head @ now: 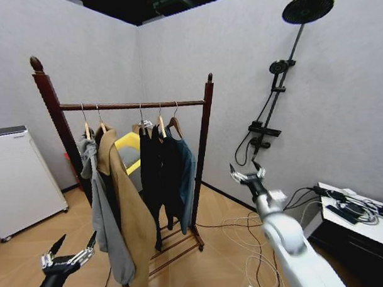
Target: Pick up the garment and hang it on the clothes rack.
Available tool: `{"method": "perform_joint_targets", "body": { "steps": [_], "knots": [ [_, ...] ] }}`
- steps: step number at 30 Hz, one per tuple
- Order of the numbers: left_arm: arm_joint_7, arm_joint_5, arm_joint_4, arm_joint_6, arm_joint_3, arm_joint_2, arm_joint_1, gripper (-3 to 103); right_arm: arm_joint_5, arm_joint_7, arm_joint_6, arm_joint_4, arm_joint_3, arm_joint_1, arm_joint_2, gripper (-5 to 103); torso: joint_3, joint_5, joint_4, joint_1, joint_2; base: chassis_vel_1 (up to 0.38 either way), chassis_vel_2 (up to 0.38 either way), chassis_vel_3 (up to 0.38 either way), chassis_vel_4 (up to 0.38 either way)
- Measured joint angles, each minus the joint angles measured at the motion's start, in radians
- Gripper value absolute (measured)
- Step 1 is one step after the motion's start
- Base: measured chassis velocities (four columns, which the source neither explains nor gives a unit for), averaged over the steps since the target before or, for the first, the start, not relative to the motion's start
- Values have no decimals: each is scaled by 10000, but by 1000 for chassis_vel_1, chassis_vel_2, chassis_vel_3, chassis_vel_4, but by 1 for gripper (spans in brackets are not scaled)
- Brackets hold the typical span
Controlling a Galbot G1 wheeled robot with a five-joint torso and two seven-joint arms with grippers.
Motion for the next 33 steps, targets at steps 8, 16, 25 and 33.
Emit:
{"method": "perform_joint_targets", "body": {
  "steps": [8, 16, 25, 33],
  "knots": [
    [1, 0, 0, 0, 1, -1, 0, 100, -660, 26, 1385, 290, -137, -2724, 1283, 100, 1, -5, 6, 2, -1, 0, 0, 0, 0],
    [1, 0, 0, 0, 0, 0, 0, 100, -1041, 308, 1754, 1216, -483, -4273, 1526, 100, 2, -4, 5, 4, -2, 0, 0, 0, 0],
    [1, 0, 1, 0, 0, -1, 0, 100, -1255, 365, 1662, 1375, -485, -4275, 1570, 100, 3, -3, 6, 5, -3, 0, 0, 0, 0],
    [1, 0, 0, 0, 0, -1, 0, 100, -1252, 366, 1635, 1357, -490, -4214, 1563, 100, 3, -3, 6, 6, -4, 0, 0, 0, 0]
  ]
}}
